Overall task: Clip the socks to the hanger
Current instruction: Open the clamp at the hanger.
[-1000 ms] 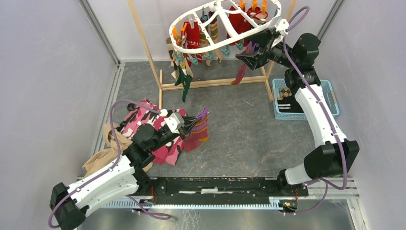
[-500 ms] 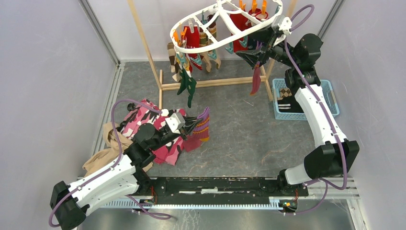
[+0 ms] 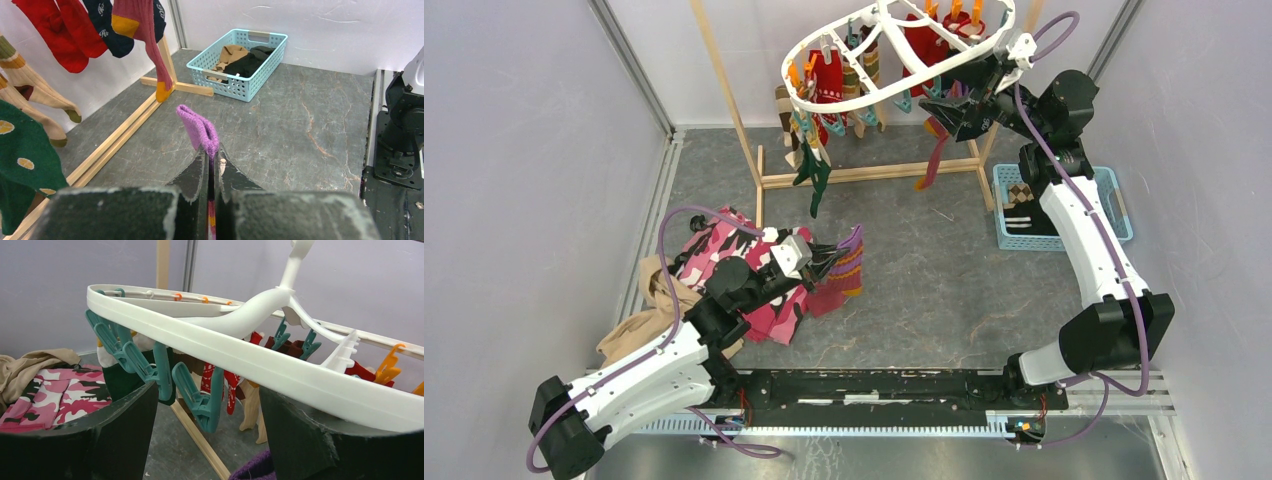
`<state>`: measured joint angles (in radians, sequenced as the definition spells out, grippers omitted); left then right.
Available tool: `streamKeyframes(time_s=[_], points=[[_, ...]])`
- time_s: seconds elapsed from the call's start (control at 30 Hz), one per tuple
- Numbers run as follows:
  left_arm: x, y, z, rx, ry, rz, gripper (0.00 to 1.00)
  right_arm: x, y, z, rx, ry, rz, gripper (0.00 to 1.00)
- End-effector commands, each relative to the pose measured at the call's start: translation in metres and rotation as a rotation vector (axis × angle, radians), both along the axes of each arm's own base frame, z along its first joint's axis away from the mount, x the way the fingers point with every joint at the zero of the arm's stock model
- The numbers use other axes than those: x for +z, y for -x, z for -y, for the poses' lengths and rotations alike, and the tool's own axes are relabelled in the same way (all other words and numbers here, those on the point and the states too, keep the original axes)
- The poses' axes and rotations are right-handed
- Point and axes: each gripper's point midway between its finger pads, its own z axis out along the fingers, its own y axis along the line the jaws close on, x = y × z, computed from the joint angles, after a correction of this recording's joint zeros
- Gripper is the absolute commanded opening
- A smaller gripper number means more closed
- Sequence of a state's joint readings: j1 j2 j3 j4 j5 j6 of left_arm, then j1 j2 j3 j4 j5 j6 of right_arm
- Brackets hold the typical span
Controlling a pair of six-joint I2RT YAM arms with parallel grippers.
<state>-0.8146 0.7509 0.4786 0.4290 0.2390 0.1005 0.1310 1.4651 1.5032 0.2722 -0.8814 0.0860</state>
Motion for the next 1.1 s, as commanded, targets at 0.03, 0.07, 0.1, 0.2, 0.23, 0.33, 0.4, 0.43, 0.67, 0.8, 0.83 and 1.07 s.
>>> streamKeyframes(time_s=[0.03,0.07,0.1,0.2,0.23,0.33,0.4,0.43,0.67,0.8,0.83,1.07], points=[[0.029,0.004,0.001,-0.021,0.076,0.037,0.02,0.034,0.013,0.002,-0.018,-0.032,0.068,0.79],[0.029,0.004,0.002,-0.023,0.076,0.036,0.02,0.033,0.013,0.002,-0.017,-0.031,0.066,0.79],[0.028,0.004,0.002,-0.021,0.075,0.034,0.02,0.034,0.013,0.002,-0.019,-0.032,0.068,0.80],[0.029,0.004,0.002,-0.024,0.077,0.036,0.02,0.035,0.013,0.002,-0.025,-0.035,0.067,0.80],[0.029,0.004,0.002,-0.026,0.078,0.037,0.02,0.036,0.013,0.002,-0.027,-0.036,0.067,0.81],[0.030,0.004,0.003,-0.026,0.080,0.036,0.02,0.036,0.014,0.001,-0.028,-0.035,0.065,0.81],[0.030,0.004,0.003,-0.029,0.080,0.035,0.02,0.036,0.014,-0.001,-0.034,-0.023,0.070,0.81],[0.030,0.004,0.003,-0.030,0.079,0.035,0.02,0.036,0.014,-0.003,-0.040,-0.016,0.073,0.81],[0.030,0.004,0.005,-0.036,0.082,0.034,0.02,0.041,0.011,-0.005,-0.104,0.018,0.092,0.81],[0.031,0.004,0.006,-0.041,0.084,0.033,0.02,0.044,0.006,-0.003,-0.146,0.024,0.095,0.80],[0.031,0.004,0.006,-0.041,0.085,0.033,0.02,0.044,0.005,-0.002,-0.153,0.023,0.092,0.80],[0.031,0.004,0.007,-0.046,0.086,0.032,0.02,0.045,0.006,0.000,-0.165,0.012,0.074,0.75]])
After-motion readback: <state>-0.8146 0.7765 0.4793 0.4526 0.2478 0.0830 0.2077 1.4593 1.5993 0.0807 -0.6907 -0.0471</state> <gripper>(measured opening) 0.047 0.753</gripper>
